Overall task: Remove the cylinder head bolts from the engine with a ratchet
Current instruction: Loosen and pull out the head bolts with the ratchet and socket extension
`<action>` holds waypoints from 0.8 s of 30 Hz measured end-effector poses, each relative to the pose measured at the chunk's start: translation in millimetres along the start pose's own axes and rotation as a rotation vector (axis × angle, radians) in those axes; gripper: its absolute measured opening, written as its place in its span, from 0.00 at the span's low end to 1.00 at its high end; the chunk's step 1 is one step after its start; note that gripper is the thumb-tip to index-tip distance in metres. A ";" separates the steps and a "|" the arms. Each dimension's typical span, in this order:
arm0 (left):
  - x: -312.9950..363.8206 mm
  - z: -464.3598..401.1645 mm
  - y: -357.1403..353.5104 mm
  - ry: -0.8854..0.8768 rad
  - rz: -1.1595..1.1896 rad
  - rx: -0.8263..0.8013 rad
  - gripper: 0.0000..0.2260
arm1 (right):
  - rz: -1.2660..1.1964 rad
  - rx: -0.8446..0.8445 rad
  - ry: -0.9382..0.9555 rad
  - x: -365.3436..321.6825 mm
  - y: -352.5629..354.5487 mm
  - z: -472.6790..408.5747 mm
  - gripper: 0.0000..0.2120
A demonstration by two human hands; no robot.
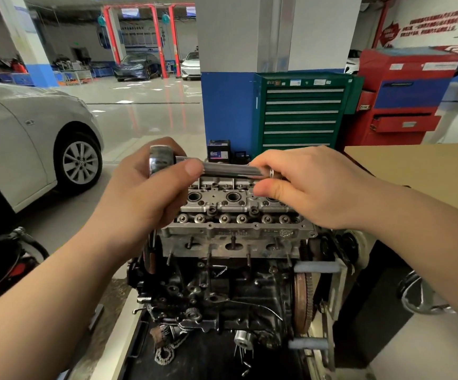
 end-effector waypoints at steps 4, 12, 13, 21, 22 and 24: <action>4.2 -4.3 -1.9 0.081 -0.057 0.046 0.16 | -0.081 -0.028 -0.015 7.7 -8.1 -9.4 0.23; 48.4 -47.7 -22.7 0.448 0.067 -0.230 0.13 | 0.150 -0.143 -0.074 27.0 -33.6 -42.3 0.16; 53.5 -53.7 -25.8 0.400 -0.106 -0.230 0.11 | 0.093 -0.136 -0.092 28.0 -35.2 -45.0 0.16; 70.5 -86.8 -58.0 0.341 -0.480 -0.195 0.10 | -0.282 -0.107 -0.181 30.3 -56.5 -43.3 0.13; 68.1 -89.5 -60.0 0.424 -0.354 -0.181 0.10 | -0.313 -0.099 -0.187 30.8 -58.7 -42.6 0.12; 64.5 -90.0 -67.4 0.560 -0.135 -0.194 0.10 | -0.347 -0.088 -0.198 32.7 -62.4 -42.5 0.10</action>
Point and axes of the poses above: each hand's wrist, its own z-axis away from the middle knuckle, its own y-axis out of the back of the hand, x = y × z, the point moved 2 cm from there along -z, towards the middle knuckle, and after that the axes turned 6 degrees about z, right-handed, at the moved point
